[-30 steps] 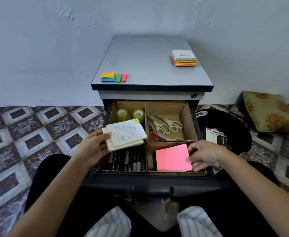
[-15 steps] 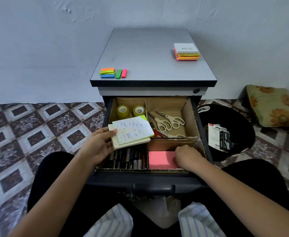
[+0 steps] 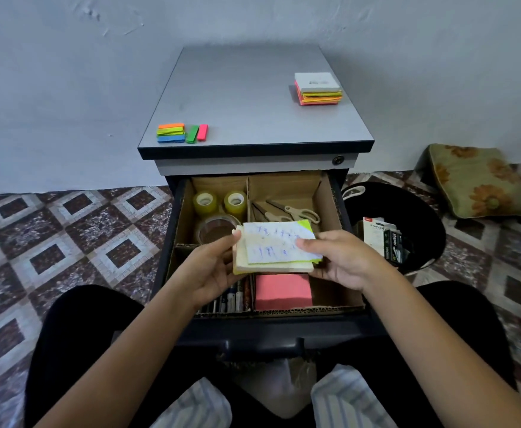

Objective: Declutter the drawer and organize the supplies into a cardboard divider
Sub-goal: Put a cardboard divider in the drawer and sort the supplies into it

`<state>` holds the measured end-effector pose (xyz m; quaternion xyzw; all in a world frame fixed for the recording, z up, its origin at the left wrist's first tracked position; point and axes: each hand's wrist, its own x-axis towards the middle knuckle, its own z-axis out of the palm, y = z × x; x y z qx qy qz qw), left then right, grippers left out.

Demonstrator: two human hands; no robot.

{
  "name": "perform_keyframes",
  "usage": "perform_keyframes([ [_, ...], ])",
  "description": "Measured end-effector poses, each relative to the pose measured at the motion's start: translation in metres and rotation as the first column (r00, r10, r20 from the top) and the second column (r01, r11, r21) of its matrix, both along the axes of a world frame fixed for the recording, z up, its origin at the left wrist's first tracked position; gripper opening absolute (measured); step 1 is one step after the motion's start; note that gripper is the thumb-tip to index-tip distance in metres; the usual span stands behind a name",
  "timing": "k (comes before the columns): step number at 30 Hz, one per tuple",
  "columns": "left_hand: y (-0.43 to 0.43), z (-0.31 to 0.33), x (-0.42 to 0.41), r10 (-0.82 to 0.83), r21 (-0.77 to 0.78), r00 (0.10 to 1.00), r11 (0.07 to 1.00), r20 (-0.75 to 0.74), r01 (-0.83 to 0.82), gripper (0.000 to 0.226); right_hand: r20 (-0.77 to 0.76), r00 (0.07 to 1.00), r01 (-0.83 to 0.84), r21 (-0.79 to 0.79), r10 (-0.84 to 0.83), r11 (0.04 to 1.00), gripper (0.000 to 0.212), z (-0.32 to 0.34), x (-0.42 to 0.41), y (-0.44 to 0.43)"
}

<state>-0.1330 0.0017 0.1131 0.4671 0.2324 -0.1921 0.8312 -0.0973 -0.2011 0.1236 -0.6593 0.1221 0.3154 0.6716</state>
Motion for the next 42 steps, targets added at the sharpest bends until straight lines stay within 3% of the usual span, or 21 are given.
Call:
perform_keyframes([
  [2,0.0,0.0,0.001,-0.041,-0.027,0.999,0.999,0.009,0.042,0.024,-0.044,0.997,0.057,0.026,-0.056,0.998,0.014,-0.005,-0.001,-0.005],
  [5,-0.003,-0.002,0.003,-0.089,0.056,0.996,0.995,0.009,0.088,0.028,-0.058,0.994,0.096,0.035,-0.094,0.995,0.03,-0.011,-0.002,-0.012],
  [11,-0.021,-0.003,0.003,-0.041,0.249,0.999,0.968,0.001,0.04,0.018,0.015,0.992,0.124,-0.024,-0.124,0.992,0.005,-0.018,-0.008,-0.024],
  [19,-0.033,-0.009,0.0,-0.076,0.391,0.993,0.914,-0.092,0.106,0.017,0.126,0.933,0.343,-0.031,-0.337,0.939,0.004,-0.008,-0.001,-0.056],
  [30,-0.086,-0.027,0.009,-0.098,0.309,0.976,0.938,-0.192,0.155,0.031,0.148,0.899,0.407,0.067,-0.412,0.911,0.004,-0.003,0.002,-0.062],
  [36,-0.088,-0.03,0.017,-0.119,0.3,0.931,0.926,-0.345,0.229,0.019,0.155,0.905,0.388,0.082,-0.396,0.918,0.004,-0.004,0.0,-0.064],
  [42,-0.09,-0.025,0.017,-0.131,0.261,0.915,0.934,-0.382,0.243,0.019,0.159,0.912,0.367,0.101,-0.379,0.925,0.005,-0.004,-0.001,-0.063],
])
